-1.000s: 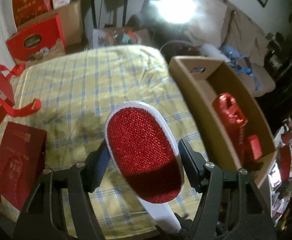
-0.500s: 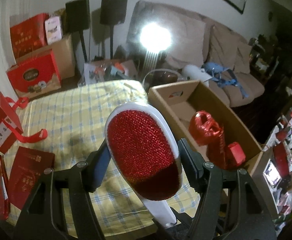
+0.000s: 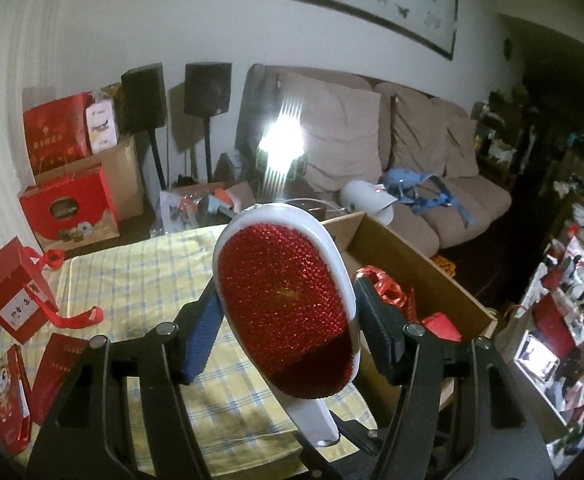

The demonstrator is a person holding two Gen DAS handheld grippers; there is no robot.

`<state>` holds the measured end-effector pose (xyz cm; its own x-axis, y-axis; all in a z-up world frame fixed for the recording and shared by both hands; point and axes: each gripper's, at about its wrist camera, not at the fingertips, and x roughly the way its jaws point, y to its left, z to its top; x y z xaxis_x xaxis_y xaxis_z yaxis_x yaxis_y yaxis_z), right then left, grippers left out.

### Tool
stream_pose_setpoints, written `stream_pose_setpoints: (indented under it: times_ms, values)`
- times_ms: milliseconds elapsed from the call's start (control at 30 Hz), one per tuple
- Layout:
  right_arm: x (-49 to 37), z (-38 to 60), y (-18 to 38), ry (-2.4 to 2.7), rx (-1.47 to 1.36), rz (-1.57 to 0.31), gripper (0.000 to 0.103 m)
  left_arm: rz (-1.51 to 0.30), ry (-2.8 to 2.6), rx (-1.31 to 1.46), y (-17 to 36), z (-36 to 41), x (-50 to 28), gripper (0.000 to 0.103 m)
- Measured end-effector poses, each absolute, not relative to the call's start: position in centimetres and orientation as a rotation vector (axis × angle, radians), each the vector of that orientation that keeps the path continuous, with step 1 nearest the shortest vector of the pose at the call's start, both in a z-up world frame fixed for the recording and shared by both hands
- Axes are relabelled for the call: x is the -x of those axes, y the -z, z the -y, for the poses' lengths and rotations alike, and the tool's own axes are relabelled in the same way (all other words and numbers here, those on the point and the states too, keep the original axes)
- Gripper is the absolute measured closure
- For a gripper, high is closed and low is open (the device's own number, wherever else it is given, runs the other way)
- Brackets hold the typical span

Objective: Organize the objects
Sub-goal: 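Carry the red lint brush with the right tool toward the cardboard box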

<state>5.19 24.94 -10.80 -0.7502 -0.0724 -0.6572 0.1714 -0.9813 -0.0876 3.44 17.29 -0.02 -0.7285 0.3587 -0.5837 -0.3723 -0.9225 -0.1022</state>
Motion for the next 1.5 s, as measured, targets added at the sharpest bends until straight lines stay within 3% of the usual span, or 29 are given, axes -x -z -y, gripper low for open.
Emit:
stream_pose_setpoints:
  times_ms: [1500]
  values:
    - [-5.1,-29.0,5.5,2.903,-0.784,-0.328,0.079,0.045,-2.685,0.571,-5.9,-20.5,-5.9,0.043]
